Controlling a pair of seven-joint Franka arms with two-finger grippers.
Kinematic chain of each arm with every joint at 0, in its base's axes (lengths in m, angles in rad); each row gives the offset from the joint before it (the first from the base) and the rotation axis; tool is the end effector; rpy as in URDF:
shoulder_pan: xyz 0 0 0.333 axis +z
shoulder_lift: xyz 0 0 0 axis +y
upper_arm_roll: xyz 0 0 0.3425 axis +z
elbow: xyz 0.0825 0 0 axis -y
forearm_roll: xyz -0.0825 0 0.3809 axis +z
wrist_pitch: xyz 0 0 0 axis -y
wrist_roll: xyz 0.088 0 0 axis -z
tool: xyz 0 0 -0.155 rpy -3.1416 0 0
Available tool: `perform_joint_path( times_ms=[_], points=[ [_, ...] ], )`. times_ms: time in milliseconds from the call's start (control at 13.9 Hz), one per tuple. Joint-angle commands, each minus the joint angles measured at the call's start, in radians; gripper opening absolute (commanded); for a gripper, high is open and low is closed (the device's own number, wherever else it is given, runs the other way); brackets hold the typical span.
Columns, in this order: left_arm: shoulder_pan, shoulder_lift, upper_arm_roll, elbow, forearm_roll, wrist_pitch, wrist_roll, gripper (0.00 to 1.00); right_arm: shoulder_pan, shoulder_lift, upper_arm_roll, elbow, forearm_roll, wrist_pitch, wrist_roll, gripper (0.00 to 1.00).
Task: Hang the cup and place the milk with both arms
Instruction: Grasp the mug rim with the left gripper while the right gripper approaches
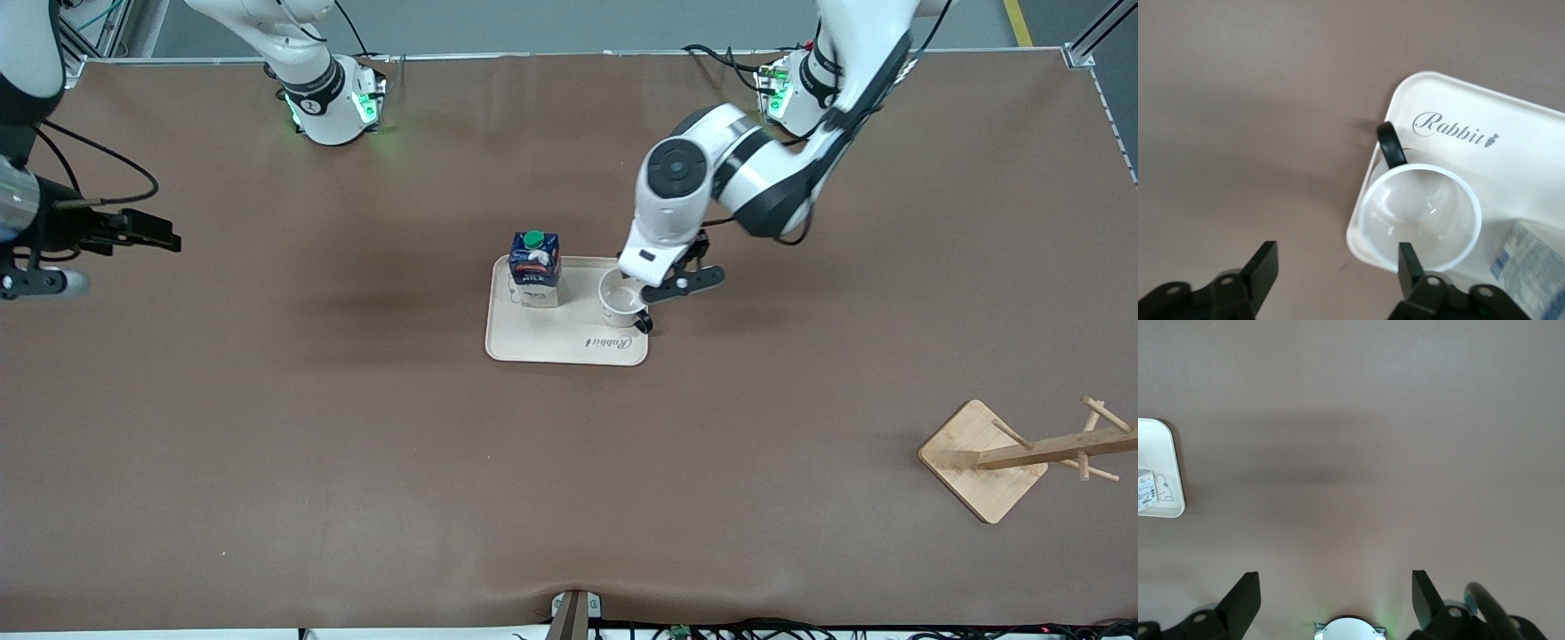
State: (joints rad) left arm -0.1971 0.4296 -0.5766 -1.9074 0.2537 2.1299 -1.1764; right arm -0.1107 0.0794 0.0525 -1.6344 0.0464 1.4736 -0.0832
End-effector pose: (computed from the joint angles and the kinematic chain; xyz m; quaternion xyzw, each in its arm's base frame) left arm 0.4595 -0.4017 0.2724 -0.9882 -0.1393 0.0456 0.0442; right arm 0.5462 -0.0251 0.5240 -0.9924 -0.0120 0.1176 0.0337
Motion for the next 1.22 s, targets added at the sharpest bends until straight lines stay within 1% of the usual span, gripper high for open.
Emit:
perform_joint_path(
  times_ms=[0,72,144,287,359,431,503,574,718,790,933,1005,1077,1149],
  points=[
    [-0.017,0.075,-0.005,0.022,0.044,0.04,-0.097,0.76,0.011,0.008,0.009,0.022,0.023,-0.021,-0.001,1.0],
    [-0.025,0.096,-0.005,0.021,0.044,0.057,-0.123,0.72,0.025,0.01,0.009,0.024,0.023,-0.019,0.002,1.0],
    [-0.036,0.115,-0.005,0.019,0.045,0.077,-0.15,0.66,0.046,0.01,0.009,0.036,0.024,-0.015,0.003,1.0],
    [-0.036,0.142,-0.003,0.019,0.064,0.093,-0.167,0.48,0.089,0.043,0.009,0.112,0.02,-0.006,0.003,1.0],
    [-0.036,0.155,-0.003,0.021,0.079,0.094,-0.177,0.39,0.106,0.065,0.007,0.145,0.02,-0.006,0.011,1.0],
    [-0.035,0.165,-0.003,0.022,0.091,0.097,-0.193,0.28,0.115,0.077,0.009,0.151,0.024,-0.006,0.022,1.0],
    [-0.034,0.166,-0.002,0.025,0.101,0.097,-0.201,0.08,0.127,0.091,0.009,0.151,0.024,-0.003,0.029,1.0],
    [-0.03,0.164,-0.002,0.028,0.101,0.096,-0.201,0.0,0.153,0.111,0.007,0.151,0.023,-0.003,0.043,1.0],
    [-0.022,0.141,-0.002,0.03,0.102,0.087,-0.189,0.0,0.17,0.12,0.009,0.14,0.024,-0.013,0.178,1.0],
    [-0.016,0.121,-0.002,0.031,0.102,0.078,-0.184,0.0,0.204,0.131,0.009,0.124,0.024,-0.022,0.282,1.0],
    [0.01,0.049,-0.002,0.037,0.104,-0.01,-0.11,0.0,0.276,0.141,0.01,0.096,0.024,-0.015,0.437,1.0],
    [0.033,0.013,-0.002,0.048,0.102,-0.042,-0.071,0.0,0.301,0.166,0.009,0.073,0.035,-0.007,0.453,1.0],
    [0.056,-0.02,-0.005,0.065,0.095,-0.085,-0.036,0.0,0.305,0.183,0.01,0.045,0.071,0.005,0.451,1.0],
    [0.079,-0.044,-0.006,0.085,0.088,-0.131,-0.005,0.0,0.307,0.189,0.01,0.007,0.14,0.028,0.451,1.0]
  ],
)
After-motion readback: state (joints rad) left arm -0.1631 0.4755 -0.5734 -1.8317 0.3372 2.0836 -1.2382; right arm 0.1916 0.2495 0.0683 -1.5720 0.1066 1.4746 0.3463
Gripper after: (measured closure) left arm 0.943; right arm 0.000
